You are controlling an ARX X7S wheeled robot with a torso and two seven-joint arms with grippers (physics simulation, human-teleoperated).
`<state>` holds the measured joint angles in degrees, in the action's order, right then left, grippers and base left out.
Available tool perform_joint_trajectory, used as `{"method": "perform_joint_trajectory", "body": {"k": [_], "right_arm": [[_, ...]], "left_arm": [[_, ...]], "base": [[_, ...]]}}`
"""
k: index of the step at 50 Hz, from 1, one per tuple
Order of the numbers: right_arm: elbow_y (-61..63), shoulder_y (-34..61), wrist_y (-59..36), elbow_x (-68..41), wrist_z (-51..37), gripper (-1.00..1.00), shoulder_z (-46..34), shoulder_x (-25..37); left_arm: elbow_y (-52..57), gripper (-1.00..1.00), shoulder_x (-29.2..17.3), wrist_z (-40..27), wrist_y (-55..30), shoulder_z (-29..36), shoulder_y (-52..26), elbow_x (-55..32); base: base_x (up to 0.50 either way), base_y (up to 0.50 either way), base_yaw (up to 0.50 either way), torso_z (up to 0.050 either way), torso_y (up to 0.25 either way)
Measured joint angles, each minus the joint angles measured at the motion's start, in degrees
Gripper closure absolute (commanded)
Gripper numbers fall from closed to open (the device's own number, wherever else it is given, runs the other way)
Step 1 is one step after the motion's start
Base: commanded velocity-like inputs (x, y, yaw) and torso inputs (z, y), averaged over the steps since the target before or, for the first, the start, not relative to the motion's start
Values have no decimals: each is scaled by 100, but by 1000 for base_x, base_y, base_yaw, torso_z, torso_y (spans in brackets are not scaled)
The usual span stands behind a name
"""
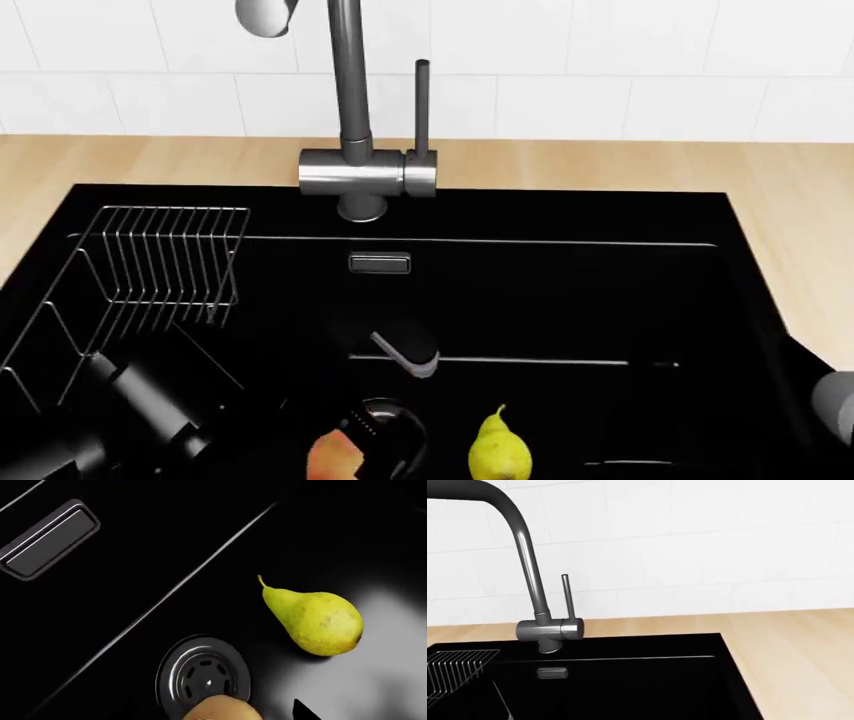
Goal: There is a mixed pile of frozen fruits and vegetables on the counter. Locate all the frozen vegetables and place the items in a bowl on the counter. Take all the frozen fruits and defrost them in a running sink.
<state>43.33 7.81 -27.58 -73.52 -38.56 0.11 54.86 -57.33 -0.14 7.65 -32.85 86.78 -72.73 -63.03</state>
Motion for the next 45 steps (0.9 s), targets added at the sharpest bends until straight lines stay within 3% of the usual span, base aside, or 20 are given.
{"method": "perform_joint_trajectory", "body": {"k": [7,14,31,45], "right_arm": [[-36,44,-27,32,35,-100,-80,-48],[-57,78,-46,58,56,-100,-140,-84],[60,111,-56,60,-28,-100,-103,-34],[147,133,-96,274,-90,-100,-107,34]], "left_arm": [[227,-100,-47,-161,26,24,-172,-54],[1001,-100,-379,-596,-82,-81,-331,-229],[3370,-100,-1559,-2025,-167,-621,-466,-774],[5376,-100,-2773,-3336,303,-1254,-107,-1223]], "base": [[0,0,0,0,0],[0,0,0,0,0],[0,0,0,0,0],[0,0,0,0,0]]}}
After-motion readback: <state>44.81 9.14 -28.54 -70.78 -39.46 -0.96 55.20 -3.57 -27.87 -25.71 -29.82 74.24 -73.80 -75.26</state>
